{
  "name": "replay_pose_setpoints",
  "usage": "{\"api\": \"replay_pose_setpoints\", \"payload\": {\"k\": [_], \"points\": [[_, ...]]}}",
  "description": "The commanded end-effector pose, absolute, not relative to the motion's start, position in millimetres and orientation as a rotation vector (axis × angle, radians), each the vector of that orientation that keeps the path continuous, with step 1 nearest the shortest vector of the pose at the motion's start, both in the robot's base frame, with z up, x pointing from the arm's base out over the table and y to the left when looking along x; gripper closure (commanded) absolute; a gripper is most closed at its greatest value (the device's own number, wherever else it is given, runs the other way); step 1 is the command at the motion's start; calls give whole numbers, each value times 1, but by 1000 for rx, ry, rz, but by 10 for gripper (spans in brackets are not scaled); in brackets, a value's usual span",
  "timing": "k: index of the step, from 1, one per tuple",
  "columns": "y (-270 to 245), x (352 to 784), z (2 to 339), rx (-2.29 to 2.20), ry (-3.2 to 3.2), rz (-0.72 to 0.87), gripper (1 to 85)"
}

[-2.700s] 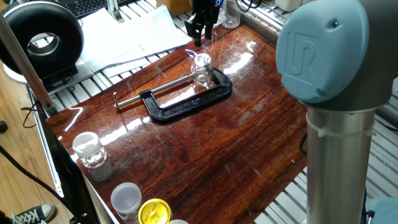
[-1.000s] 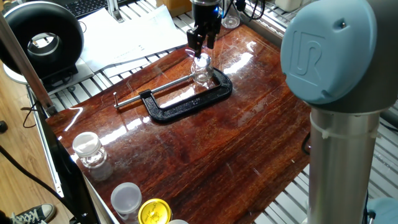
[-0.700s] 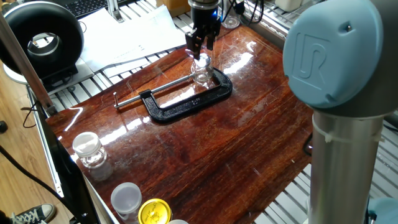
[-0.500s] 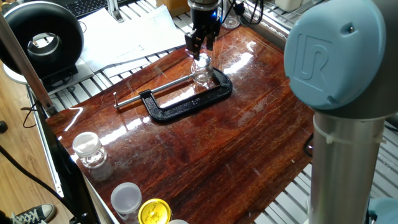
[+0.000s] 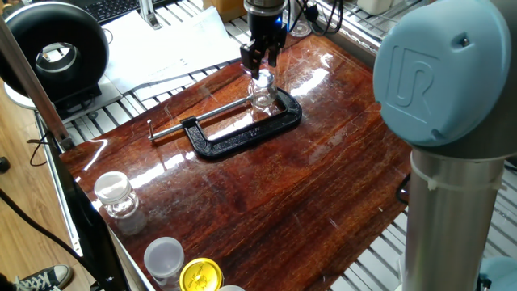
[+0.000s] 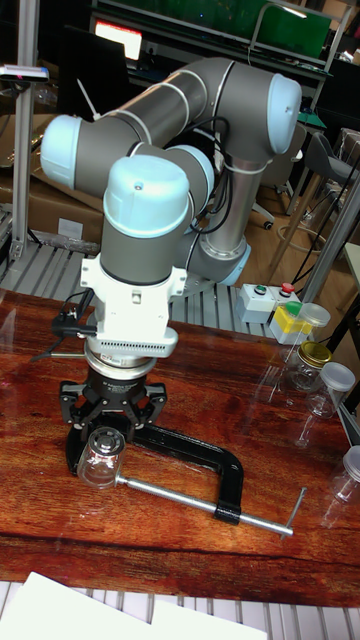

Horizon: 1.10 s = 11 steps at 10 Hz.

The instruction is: Unscrew the lid from the jar

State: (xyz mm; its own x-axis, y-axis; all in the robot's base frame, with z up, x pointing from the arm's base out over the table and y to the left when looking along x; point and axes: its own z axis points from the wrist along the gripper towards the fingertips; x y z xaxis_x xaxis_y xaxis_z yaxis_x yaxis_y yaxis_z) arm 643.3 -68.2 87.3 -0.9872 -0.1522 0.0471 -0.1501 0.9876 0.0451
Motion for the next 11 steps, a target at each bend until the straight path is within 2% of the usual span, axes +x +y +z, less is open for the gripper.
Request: {"api": "replay_pose_setpoints", "payload": {"k": [1, 11], "points": [[-62, 644, 85, 226, -3098, -94, 243], [-62, 645, 69, 242, -3124, -84, 237]]}}
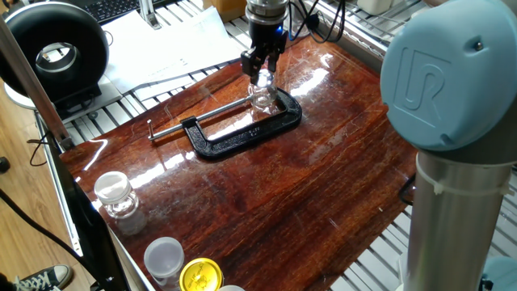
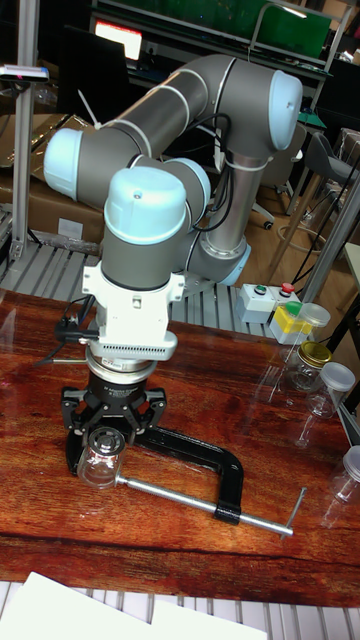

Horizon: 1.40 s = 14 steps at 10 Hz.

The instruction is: Unscrew the lid from the jar

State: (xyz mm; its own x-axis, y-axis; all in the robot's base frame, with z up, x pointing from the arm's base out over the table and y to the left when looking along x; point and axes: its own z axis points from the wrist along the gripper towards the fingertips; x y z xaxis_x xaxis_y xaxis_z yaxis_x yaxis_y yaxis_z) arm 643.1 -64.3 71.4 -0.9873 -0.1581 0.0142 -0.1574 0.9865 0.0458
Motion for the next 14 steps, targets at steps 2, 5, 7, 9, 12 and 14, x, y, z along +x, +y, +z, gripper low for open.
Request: {"api": "replay_pose_setpoints", "payload": {"k": [2, 5, 7, 9, 12, 14], "points": [[-63, 646, 66, 247, -3130, -83, 240], [-64, 646, 66, 244, -3133, -78, 253], [-65, 646, 66, 242, -3133, -76, 267], [-65, 646, 66, 237, -3134, -74, 273], [-65, 648, 66, 235, -3138, -73, 290], [-65, 648, 66, 238, -3140, -73, 330]]}}
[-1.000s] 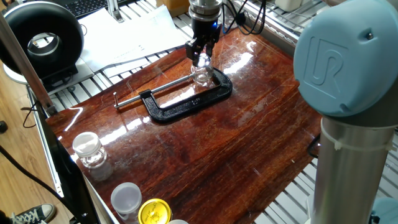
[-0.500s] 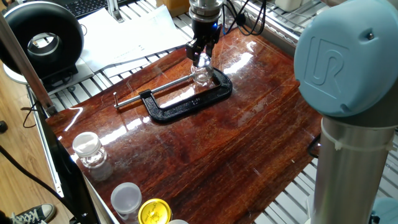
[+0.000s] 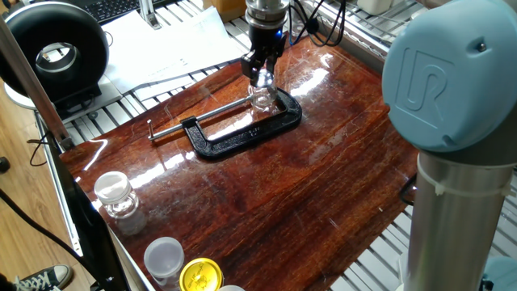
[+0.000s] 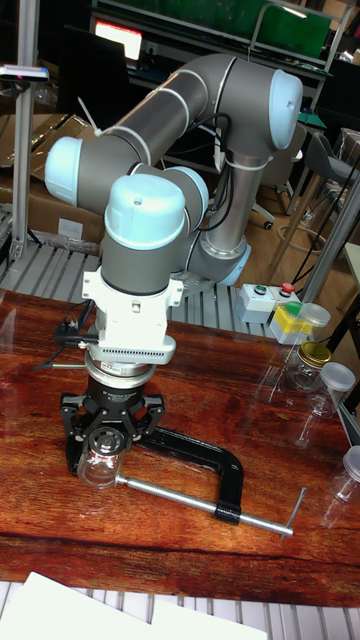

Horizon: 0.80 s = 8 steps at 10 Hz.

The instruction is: Unscrew the lid from the jar

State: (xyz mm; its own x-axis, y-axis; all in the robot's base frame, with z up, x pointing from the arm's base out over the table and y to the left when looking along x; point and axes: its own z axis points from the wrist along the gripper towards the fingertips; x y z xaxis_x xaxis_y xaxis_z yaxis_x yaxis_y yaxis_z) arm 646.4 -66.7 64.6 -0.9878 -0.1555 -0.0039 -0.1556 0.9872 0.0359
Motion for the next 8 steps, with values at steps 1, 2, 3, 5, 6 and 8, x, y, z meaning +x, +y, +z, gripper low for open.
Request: {"api": "replay_pose_setpoints", "payload": {"k": [1, 2, 3, 5, 6, 8], "points": [[-64, 649, 65, -236, 3119, 70, 357], [-63, 650, 65, -233, 3115, 67, 377], [-63, 650, 65, -236, 3115, 67, 393], [-63, 650, 65, -243, 3114, 69, 413], [-63, 650, 65, -247, 3114, 69, 417], [-63, 649, 66, -255, 3116, 72, 427]]}}
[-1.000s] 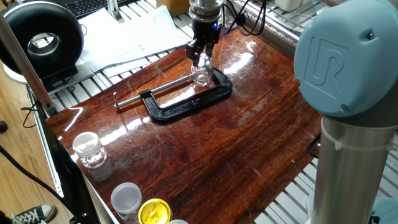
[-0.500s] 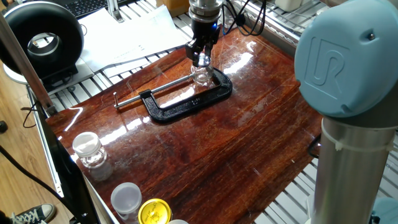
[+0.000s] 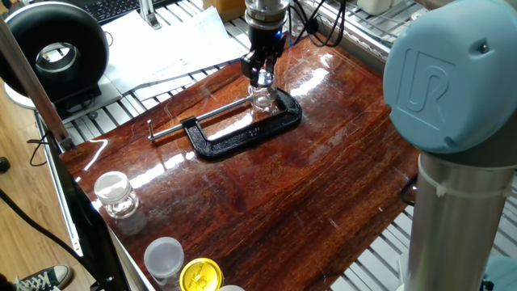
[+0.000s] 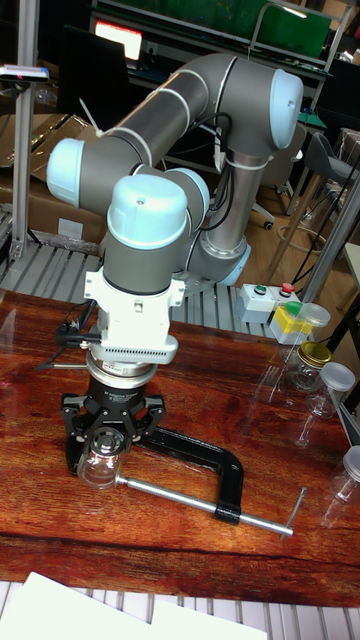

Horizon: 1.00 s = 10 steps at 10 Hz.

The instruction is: Unscrew the lid from the jar

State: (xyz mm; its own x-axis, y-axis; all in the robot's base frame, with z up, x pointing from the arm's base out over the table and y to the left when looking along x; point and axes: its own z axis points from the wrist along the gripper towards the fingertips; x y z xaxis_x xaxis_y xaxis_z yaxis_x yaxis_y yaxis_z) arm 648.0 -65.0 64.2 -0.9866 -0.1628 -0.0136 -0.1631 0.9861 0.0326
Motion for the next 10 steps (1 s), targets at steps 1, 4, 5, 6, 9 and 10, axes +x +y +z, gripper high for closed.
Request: {"api": "replay_pose_setpoints", "payload": {"k": [1, 4, 5, 6, 9, 10], "points": [[-63, 649, 66, -257, 3114, 71, 430], [-62, 649, 66, -259, 3112, 76, 437], [-60, 649, 66, -250, 3113, 81, 443], [-59, 648, 66, -250, 3116, 84, 450], [-60, 649, 68, -390, 3098, 106, 460], [-64, 648, 69, -470, 3092, 109, 447]]}}
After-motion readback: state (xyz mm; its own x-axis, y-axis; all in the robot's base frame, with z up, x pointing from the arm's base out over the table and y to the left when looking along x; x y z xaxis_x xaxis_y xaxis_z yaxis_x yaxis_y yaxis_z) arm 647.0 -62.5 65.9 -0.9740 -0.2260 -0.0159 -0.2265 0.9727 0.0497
